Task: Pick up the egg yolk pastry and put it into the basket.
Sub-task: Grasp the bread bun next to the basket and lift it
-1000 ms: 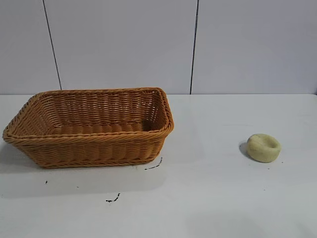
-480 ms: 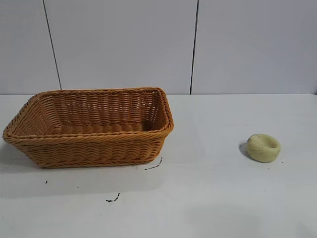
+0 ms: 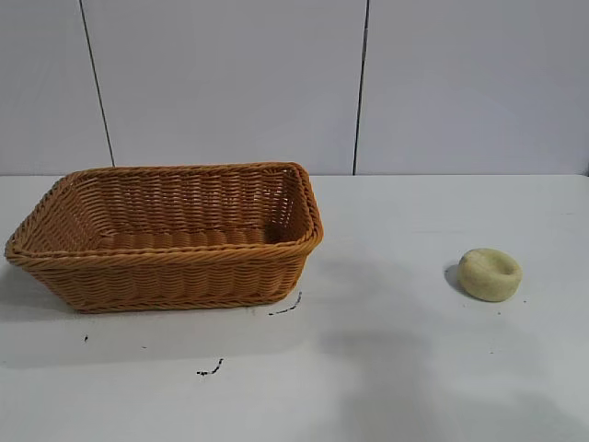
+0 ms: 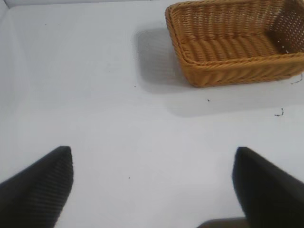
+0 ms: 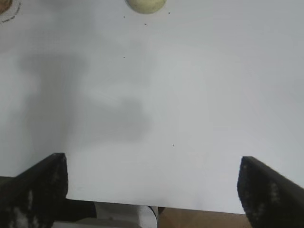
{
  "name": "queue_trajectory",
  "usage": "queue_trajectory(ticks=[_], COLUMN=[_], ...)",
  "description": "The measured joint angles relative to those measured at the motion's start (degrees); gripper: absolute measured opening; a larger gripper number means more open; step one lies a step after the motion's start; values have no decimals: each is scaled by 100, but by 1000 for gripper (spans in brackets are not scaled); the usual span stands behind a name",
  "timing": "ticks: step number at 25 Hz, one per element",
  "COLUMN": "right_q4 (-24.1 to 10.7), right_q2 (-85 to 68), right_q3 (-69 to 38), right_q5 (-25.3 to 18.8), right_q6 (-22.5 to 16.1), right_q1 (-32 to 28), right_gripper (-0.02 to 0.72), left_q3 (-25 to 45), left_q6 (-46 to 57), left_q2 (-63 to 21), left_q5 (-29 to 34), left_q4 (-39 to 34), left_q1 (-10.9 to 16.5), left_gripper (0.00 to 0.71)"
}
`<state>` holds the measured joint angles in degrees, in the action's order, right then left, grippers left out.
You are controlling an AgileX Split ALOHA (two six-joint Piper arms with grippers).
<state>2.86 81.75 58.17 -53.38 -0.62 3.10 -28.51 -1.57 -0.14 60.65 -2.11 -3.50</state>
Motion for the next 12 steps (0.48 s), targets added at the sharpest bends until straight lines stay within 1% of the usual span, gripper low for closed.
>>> queue_trajectory(ticks=[5, 9, 12], right_q4=[0, 0, 12], right_q2=[1476, 2286, 2641], right_q3=[1191, 1989, 2335], right_q5=[99, 103, 115], right_q6=[183, 280, 400], right_q1=[0, 49, 244], right_gripper=[696, 696, 696], left_q3=[0, 0, 0], left_q6=[0, 0, 0], left_q2=[0, 0, 0], left_q5=[0, 0, 0], left_q4=[0, 0, 0], left_q1=[0, 0, 0], left_gripper=[693, 693, 693])
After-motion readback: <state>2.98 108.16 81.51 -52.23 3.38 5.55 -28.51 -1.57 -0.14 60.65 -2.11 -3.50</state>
